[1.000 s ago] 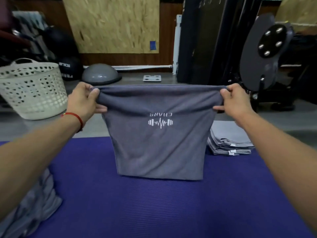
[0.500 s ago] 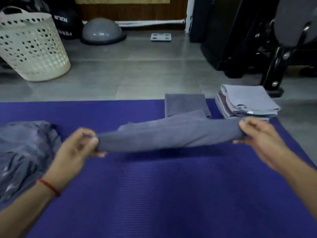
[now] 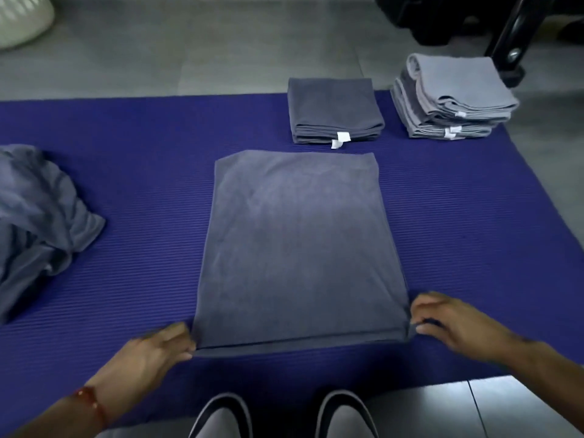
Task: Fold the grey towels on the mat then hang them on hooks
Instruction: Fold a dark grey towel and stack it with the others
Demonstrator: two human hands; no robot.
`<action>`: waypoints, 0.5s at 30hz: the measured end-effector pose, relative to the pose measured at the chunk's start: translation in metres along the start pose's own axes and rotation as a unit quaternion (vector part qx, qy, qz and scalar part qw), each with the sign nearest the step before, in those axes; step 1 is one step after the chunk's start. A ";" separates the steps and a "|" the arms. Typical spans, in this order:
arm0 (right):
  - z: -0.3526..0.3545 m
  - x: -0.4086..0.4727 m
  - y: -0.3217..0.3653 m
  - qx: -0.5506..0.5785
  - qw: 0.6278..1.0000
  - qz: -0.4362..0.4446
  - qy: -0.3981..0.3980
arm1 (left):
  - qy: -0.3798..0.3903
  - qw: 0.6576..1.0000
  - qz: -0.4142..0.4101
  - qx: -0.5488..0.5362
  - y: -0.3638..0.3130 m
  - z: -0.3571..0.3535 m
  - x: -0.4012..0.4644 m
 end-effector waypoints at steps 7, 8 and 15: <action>-0.026 -0.015 0.008 0.010 0.991 0.012 0.132 | 0.111 0.988 -0.097 -0.049 -0.022 -0.012 -0.009; -0.019 -0.008 0.011 0.002 0.986 0.014 0.168 | 0.137 0.983 -0.101 -0.065 -0.017 -0.011 -0.004; 0.113 0.127 -0.050 -0.027 0.993 -0.113 -0.019 | 0.019 0.953 0.240 -0.182 0.063 0.046 0.158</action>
Point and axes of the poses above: each hand's wrist, its own x-axis towards the middle knuckle, its own z-axis out of the back of the hand, y = z × x, the point moved 7 cm from there along x, towards the middle knuckle, and after that the axes turned 15 degrees about z, right-handed, at the moved point
